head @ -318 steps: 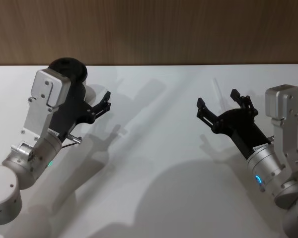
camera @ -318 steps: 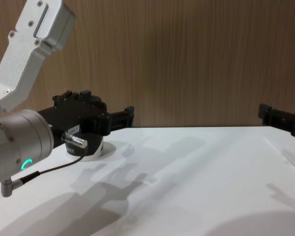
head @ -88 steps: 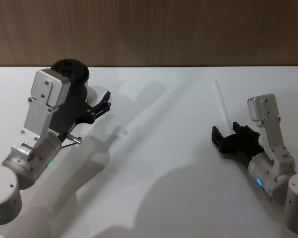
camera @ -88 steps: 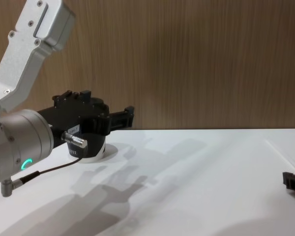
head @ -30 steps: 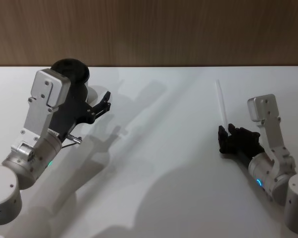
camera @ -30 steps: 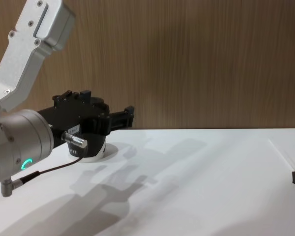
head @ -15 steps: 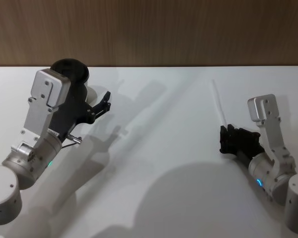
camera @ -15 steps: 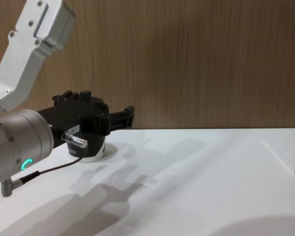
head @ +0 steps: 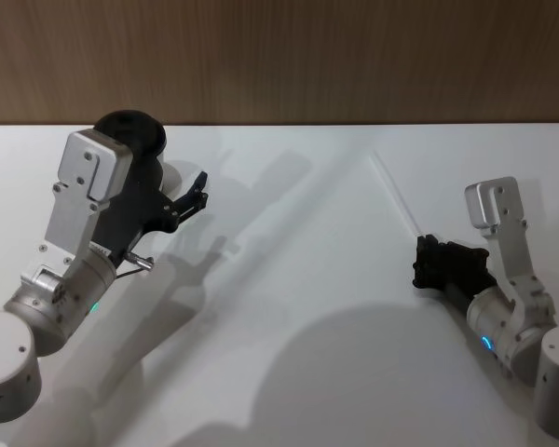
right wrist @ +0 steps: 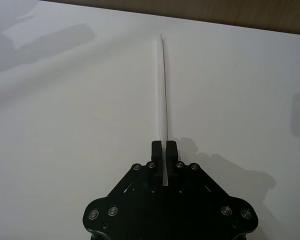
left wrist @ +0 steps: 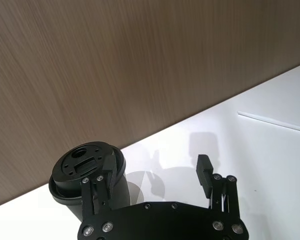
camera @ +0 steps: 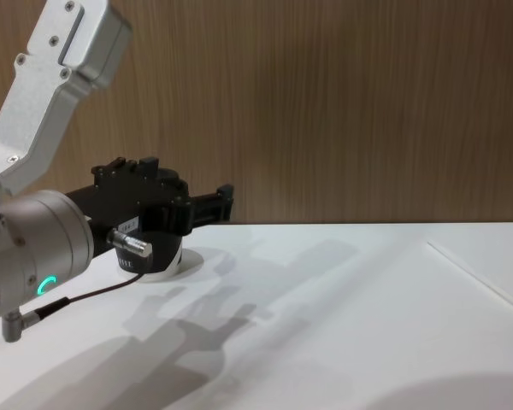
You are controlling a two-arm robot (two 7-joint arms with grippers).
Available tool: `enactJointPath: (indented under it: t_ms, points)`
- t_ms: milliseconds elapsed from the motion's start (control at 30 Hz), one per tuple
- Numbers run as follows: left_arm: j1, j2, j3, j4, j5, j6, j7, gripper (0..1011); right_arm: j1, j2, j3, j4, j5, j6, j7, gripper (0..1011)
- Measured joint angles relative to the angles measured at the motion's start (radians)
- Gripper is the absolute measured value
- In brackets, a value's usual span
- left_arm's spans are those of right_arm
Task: Pick up the straw with one hand, pass it to the other hand, and insert it into the cup.
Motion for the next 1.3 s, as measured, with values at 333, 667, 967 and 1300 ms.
enactJointPath:
  t_ms: [333,667,967,1300]
  points:
    - [0.0,0.0,0.0,0.0,0.0,0.0,0.0,1003,-0.003,0.0,0.0,0.0,-0.007,-0.011,0.001,17]
    - [0.0,0.0,0.0,0.0,0.0,0.0,0.0,1003,-0.013,0.013,-0.008,0.002,-0.042,-0.088,0.007,9]
    - [0.0,0.0,0.0,0.0,0.0,0.0,0.0,1003,-0.015,0.032,-0.018,-0.029,-0.087,-0.189,0.015,9]
    - [0.0,0.0,0.0,0.0,0.0,0.0,0.0,1002,-0.014,0.058,-0.026,-0.074,-0.121,-0.285,0.039,9]
